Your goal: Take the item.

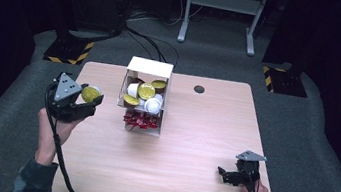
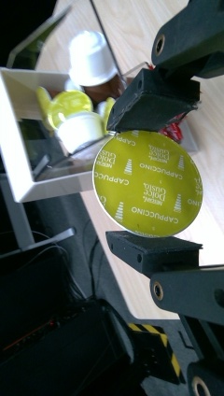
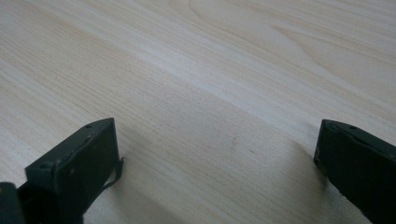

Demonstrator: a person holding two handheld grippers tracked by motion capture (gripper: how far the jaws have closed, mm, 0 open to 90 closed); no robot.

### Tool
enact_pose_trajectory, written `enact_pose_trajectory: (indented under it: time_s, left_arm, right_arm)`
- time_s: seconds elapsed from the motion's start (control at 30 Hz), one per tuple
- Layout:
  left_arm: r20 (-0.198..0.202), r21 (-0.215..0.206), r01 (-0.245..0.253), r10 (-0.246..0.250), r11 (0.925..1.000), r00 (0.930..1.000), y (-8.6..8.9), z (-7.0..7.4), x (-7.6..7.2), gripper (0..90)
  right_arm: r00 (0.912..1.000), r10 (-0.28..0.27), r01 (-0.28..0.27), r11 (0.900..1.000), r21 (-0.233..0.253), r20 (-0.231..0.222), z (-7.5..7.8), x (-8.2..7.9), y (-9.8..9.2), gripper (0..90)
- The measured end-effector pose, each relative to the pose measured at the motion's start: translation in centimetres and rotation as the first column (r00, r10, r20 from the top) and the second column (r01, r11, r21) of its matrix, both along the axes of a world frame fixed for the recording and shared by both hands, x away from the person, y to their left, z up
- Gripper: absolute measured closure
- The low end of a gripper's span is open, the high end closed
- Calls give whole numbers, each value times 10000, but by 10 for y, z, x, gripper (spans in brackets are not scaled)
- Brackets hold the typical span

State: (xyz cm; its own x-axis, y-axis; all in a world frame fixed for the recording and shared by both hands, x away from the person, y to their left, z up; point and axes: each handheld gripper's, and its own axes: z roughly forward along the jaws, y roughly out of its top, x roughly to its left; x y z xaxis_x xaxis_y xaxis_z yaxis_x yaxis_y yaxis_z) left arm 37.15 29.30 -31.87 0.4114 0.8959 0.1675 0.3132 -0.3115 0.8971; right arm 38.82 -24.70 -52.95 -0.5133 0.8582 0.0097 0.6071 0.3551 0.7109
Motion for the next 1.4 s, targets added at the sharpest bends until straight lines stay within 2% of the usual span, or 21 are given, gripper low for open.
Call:
enact_pose_trajectory:
  time_s: [0.27,0.37,0.4,0.43,0.6,0.73,0.8,1.1,1.4]
  left_arm:
    - [-358,141,-102,107,9998,9993,7,-13,4,408]
    - [-436,97,-166,170,9998,9989,12,-16,3,408]
    - [-464,-12,-255,254,9997,9986,16,-20,1,408]
    - [-589,24,-271,272,9996,9979,18,-22,1,408]
    - [-690,19,-363,363,9993,9970,25,-30,0,408]
    - [-1048,-67,-503,493,9987,9933,32,-45,3,408]
    - [-1061,-91,-515,502,9986,9931,33,-48,3,408]
    - [-1578,-269,-719,668,9970,9852,36,-81,6,408]
    - [-2047,-200,-755,698,9969,9763,36,-99,12,408]
  right_arm:
    - [10000,68,-68,10000,-15,-24,0,0,0,0]
    - [10000,60,-60,10000,-12,-20,0,0,0,0]
    - [10000,72,-72,10000,-28,-22,0,0,-1,0]
    - [10000,43,-43,10000,-55,2,0,0,-1,0]
    - [10000,71,-71,10000,-21,-18,0,0,-1,0]
    - [10000,-4,4,10000,-2,-1,0,0,0,0]
    - [10000,-1,1,10000,-3,0,0,0,0,0]
    - [10000,-21,21,10000,-9,28,0,0,0,0]
    - [10000,6,-6,10000,-1,3,0,0,0,0]
